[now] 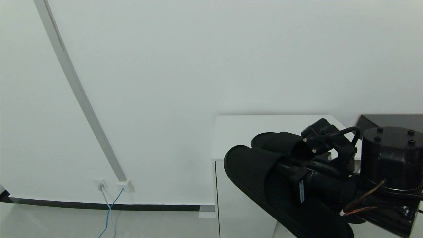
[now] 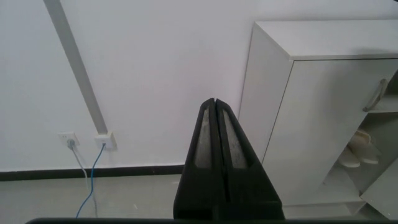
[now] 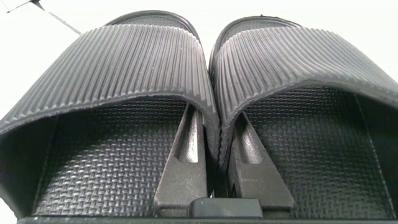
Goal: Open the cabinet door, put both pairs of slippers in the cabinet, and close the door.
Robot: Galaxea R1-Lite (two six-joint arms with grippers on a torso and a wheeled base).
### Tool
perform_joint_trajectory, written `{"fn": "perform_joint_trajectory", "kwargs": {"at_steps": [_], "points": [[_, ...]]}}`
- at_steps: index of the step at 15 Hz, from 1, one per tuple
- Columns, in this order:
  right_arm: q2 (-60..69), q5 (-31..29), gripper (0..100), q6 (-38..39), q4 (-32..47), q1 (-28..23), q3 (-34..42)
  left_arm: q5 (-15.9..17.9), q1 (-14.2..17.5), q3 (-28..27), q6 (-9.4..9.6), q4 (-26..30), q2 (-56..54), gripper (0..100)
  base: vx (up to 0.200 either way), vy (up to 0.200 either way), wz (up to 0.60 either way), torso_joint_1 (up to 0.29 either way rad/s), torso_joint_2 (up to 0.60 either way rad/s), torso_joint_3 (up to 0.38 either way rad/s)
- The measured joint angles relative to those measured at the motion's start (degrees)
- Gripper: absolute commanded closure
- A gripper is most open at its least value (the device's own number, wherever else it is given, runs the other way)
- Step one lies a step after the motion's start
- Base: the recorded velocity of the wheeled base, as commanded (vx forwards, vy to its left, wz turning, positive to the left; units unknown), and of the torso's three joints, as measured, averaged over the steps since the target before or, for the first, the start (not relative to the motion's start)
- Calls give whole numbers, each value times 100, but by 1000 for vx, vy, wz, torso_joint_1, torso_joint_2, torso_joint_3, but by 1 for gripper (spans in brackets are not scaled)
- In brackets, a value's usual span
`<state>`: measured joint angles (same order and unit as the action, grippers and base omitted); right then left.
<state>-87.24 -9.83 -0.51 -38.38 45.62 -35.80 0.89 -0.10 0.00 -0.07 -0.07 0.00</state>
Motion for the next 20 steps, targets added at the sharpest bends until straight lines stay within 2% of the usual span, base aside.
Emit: {"fn": "perform_joint_trajectory", "kwargs": {"at_steps": [17, 20], "points": [[17, -10, 100, 2, -10, -4, 171, 0, 0, 0, 0, 0, 0, 100, 0, 0, 0, 0, 0, 0], [11, -10, 100, 0, -10, -4, 171, 0, 0, 0, 0, 0, 0, 100, 0, -200, 0, 4, 1, 2]]}}
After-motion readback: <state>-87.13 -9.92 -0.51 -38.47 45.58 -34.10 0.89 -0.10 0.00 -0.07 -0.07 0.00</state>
